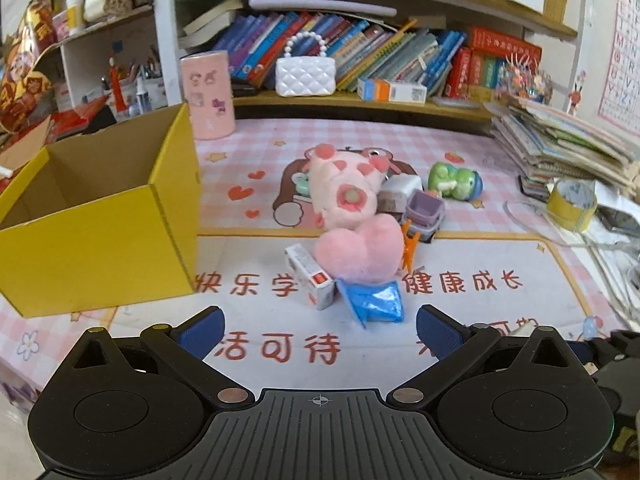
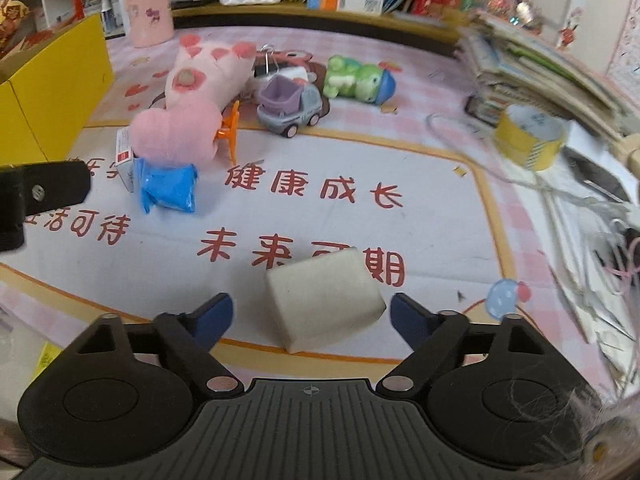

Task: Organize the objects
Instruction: 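Grasp the blue candy with left tool while right tool grasps the white sponge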

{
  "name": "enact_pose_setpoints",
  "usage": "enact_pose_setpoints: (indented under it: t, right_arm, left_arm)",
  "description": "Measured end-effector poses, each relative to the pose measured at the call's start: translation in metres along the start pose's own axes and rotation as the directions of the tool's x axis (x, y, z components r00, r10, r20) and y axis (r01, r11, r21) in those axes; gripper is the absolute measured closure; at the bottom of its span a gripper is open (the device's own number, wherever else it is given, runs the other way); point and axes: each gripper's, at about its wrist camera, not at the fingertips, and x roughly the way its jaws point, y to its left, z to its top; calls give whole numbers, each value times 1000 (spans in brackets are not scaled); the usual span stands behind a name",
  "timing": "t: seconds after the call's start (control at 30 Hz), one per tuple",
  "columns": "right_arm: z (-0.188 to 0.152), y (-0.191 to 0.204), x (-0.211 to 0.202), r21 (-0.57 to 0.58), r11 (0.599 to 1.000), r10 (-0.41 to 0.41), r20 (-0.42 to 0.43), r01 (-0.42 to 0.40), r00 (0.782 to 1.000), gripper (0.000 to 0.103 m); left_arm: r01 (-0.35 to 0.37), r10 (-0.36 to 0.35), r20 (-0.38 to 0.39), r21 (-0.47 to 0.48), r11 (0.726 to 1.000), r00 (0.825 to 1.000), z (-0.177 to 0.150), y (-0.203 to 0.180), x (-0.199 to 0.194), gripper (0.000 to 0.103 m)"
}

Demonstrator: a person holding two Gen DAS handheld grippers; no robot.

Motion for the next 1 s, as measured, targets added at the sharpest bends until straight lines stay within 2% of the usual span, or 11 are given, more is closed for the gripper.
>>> enact_pose_setpoints:
  t: [0.07,0.17,0.23,0.33,0.47,0.53,0.67,0.8,1.0]
  right_arm:
    - [2,-8,1,2,999,32,12,-32,999,50]
    - [6,-18,-2,-17,997,79,39,-79,996,57]
    - [9,-21,-9,-50,997,70,67,-66,995,58]
    - [15,-30,-16,-79,994,81,95,-73,992,58]
    - [21,-39,-22,-90,993,84,125,-73,989,57]
    - [24,-44,-24,-85,994,86,136,-75,987,58]
    - [31,-52,-24,-39,993,111,126,-107,986,58]
    - [36,-52,-26,-16,991,131,142,-130,981,58]
    - [38,-41,-23,-31,991,135,133,-133,982,57]
  left_arm:
    - [0,0,-7,3,1000,1000,2,-6,7,3]
    - [17,-17,-21,7,1000,1000,7,-15,20,15]
    - [23,-23,-29,5,1000,999,10,-21,32,25]
    - [13,-12,-57,10,1000,998,14,-31,50,34]
    - [-29,31,-90,22,999,995,14,-43,69,44]
    - [-55,56,-105,13,998,993,10,-47,76,55]
    - [-62,61,-124,-3,998,990,8,-49,80,61]
    - [-29,25,-120,-30,999,993,8,-46,70,64]
    - [24,-27,-43,-58,998,999,11,-32,36,64]
